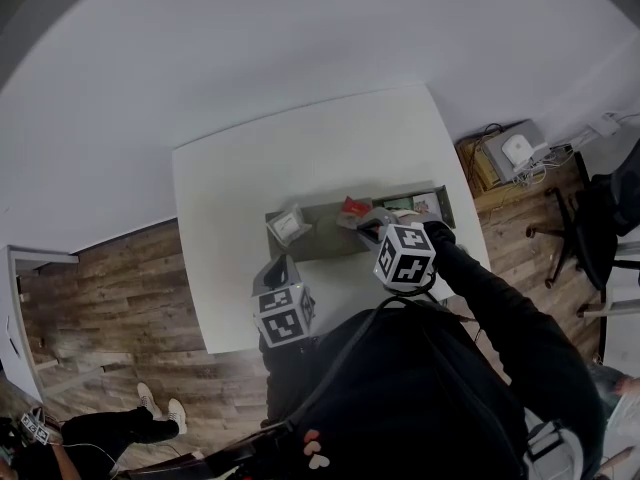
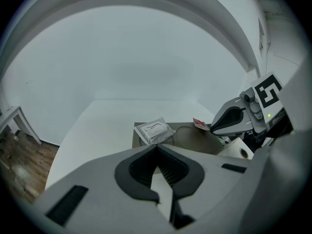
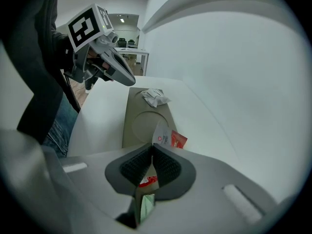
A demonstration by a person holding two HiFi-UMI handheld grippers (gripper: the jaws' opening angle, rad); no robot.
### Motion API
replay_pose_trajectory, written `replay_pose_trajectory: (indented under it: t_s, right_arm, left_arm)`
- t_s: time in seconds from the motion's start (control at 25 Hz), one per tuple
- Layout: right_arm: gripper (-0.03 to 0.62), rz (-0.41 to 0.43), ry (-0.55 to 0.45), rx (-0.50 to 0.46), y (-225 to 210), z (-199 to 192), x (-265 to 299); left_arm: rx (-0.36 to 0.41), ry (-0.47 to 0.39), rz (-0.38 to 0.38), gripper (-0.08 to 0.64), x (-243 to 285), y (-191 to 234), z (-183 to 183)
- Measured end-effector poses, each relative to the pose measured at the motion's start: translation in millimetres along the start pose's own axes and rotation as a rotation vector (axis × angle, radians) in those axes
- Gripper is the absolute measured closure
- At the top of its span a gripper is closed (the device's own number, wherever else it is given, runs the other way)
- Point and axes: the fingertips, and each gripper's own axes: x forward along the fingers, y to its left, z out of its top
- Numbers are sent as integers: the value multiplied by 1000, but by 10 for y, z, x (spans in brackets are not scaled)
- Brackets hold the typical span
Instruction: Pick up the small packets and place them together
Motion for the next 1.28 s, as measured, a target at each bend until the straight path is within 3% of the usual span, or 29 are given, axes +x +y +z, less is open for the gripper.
replay_pose_trajectory:
  t_s: [0.32, 0.64, 0.96, 1.28]
  right_arm:
    - [525, 71, -8, 22, 70, 4, 28]
    - [515, -23, -62, 106, -240, -46, -250]
    - [515, -110, 26, 256, -599, -772, -640]
    - [505, -53, 141, 320, -536, -1323, -636]
  left_arm:
    - [1, 4, -1, 561, 10, -6, 22]
    - [3, 0, 0, 561, 42, 13, 26]
    - [16, 8, -16, 560, 70, -35, 31]
    - [26, 14, -25, 561, 92, -82, 17]
